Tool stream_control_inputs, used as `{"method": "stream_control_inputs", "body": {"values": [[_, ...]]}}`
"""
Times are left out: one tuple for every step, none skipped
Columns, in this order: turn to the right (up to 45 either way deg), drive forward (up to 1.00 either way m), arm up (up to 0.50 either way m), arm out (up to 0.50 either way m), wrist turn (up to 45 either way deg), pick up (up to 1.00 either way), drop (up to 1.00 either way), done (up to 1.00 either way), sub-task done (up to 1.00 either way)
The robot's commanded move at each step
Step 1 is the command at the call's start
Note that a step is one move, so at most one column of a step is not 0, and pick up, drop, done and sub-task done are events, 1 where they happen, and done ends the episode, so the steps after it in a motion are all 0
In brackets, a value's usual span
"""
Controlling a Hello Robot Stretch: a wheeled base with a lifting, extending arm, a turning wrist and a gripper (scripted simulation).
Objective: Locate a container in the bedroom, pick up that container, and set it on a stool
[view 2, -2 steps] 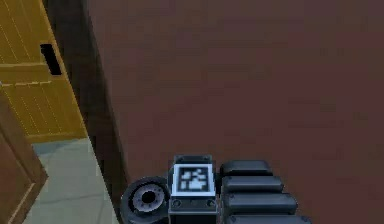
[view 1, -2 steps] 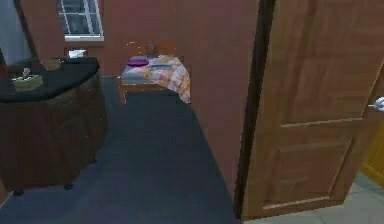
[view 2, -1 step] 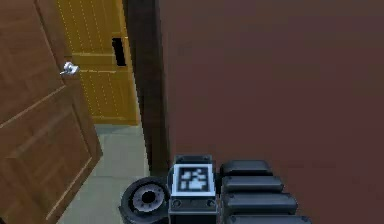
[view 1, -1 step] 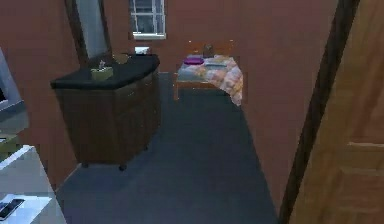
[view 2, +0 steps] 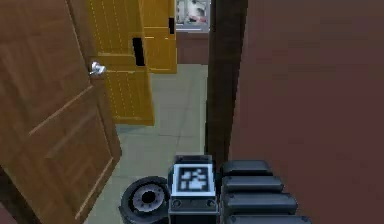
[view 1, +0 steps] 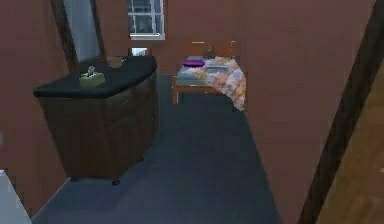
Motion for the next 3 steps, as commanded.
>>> {"method": "stream_control_inputs", "body": {"values": [[45.0,0.00,0.00,0.00,0.0,0.00,0.00,0.00,0.00],[0.0,0.60,0.00,0.00,0.0,0.00,0.00,0.00,0.00],[36.0,0.00,0.00,0.00,0.0,0.00,0.00,0.00,0.00]]}}
